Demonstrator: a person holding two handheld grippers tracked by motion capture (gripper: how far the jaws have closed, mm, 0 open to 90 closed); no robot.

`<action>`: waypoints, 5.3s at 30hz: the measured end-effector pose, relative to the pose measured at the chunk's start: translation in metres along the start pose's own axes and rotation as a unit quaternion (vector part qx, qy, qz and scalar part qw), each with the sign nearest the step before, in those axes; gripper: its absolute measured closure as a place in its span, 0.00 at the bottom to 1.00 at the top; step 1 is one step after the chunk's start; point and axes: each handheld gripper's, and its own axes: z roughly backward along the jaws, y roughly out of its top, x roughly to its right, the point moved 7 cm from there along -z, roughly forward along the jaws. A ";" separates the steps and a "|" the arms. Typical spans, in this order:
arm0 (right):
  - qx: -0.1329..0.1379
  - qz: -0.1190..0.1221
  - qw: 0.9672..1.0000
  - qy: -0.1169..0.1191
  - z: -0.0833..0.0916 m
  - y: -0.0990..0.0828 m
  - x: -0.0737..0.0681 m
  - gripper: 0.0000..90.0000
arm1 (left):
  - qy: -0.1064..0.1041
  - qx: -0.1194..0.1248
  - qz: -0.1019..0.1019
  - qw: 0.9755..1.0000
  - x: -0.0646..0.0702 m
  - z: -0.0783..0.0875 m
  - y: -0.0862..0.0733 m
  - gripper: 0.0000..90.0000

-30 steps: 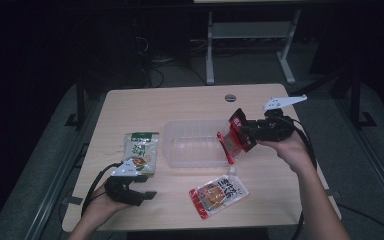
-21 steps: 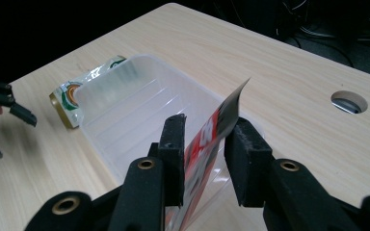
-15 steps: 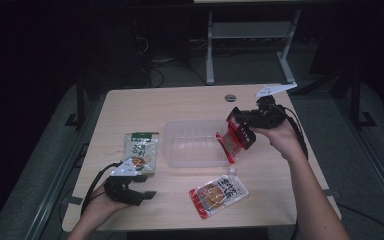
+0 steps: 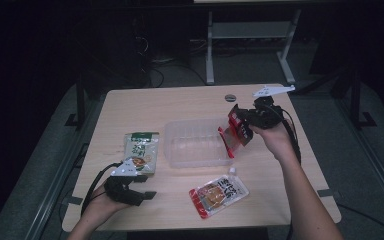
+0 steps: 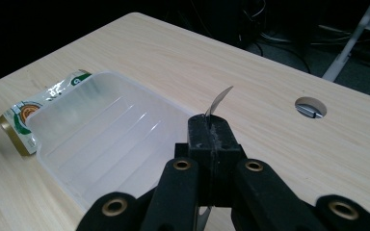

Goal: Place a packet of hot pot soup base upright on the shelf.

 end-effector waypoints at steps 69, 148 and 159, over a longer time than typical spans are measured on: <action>-0.088 0.050 0.990 0.098 -0.019 -0.104 0.006 1.00 | 0.012 -0.011 0.020 1.000 -0.013 0.000 -0.010 0.36; -0.119 0.009 0.989 0.089 0.031 -0.189 -0.028 0.34 | -0.131 -0.040 -0.113 0.984 0.101 -0.119 0.061 1.00; -0.131 -0.022 0.986 0.102 0.036 -0.192 -0.031 0.33 | -0.094 -0.017 -0.088 0.992 0.073 -0.101 0.069 0.96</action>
